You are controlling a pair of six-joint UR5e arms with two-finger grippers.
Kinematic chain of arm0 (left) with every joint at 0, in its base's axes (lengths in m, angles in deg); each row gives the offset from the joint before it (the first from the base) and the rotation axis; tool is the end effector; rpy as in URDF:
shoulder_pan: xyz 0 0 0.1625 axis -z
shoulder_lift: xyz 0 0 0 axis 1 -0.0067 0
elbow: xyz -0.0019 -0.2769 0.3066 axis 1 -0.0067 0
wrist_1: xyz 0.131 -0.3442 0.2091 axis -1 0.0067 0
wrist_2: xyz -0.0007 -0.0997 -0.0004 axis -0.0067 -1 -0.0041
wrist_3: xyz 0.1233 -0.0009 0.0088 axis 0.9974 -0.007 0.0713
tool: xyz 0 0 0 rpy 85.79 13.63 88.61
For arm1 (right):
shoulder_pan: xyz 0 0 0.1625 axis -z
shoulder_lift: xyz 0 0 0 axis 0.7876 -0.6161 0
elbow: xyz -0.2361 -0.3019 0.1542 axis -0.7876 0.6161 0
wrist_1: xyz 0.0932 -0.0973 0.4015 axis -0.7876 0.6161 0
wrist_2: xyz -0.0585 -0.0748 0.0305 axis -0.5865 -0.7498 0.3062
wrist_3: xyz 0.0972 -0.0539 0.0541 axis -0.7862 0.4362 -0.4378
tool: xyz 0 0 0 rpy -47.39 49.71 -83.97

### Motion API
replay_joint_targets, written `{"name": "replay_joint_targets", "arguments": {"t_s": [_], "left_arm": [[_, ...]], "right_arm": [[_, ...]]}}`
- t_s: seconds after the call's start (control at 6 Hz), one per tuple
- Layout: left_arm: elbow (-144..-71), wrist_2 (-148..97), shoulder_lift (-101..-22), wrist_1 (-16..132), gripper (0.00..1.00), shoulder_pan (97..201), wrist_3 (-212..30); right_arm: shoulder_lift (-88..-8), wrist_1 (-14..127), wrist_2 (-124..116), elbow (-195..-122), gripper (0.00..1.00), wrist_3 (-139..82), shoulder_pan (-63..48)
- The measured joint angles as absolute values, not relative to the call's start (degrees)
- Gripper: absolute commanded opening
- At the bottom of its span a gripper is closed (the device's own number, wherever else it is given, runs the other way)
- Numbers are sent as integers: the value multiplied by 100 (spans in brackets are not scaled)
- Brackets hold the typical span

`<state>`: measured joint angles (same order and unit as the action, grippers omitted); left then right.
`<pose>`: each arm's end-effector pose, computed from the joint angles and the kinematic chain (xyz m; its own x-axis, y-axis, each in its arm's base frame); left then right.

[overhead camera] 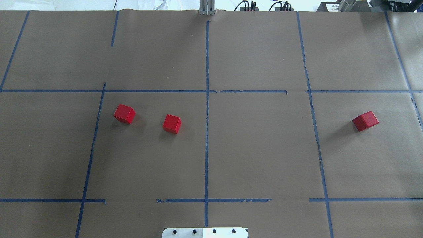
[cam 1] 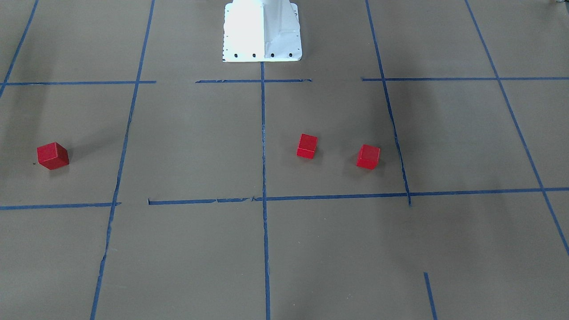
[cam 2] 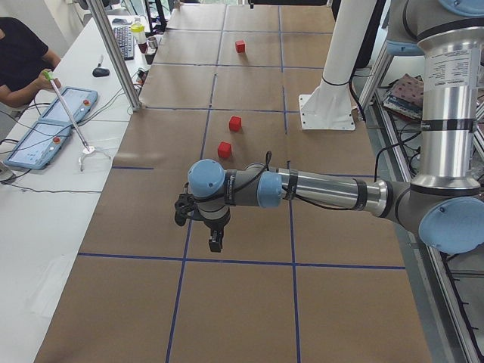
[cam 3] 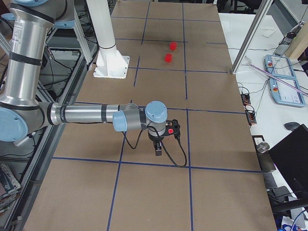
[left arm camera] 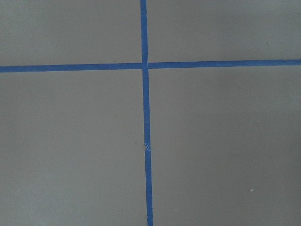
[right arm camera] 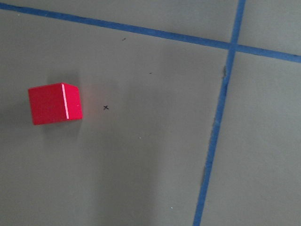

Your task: Form red blocks into L shape at center

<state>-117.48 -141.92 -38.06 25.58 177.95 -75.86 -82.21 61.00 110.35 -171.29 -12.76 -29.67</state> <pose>-0.0279 -0.4721 0.6079 0.6705 0.0351 -0.7411 -0.0319 0.9993 0.0185 -0.0187 -0.4155 0.6144 0.6481 -0.2160 0.7303 0.1351 0.9763 0.1689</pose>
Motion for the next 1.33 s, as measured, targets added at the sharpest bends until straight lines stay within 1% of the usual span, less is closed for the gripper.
{"name": "replay_joint_targets", "arguments": {"t_s": [0.33, 0.83, 1.33], "left_arm": [[-11755, -14197, -3804, 2560, 100, 17795, -7592], [-11781, -14204, -3804, 2553, 100, 17794, -7593], [-11829, -14219, -3798, 2551, 100, 17797, -7593]], "right_arm": [[-8089, 5717, 11165, -17084, 100, -1441, -2254], [-7758, 5411, 10701, -17018, 99, -2263, -1341], [-7510, 5002, 10467, -16692, 100, -2578, -1002]]}}
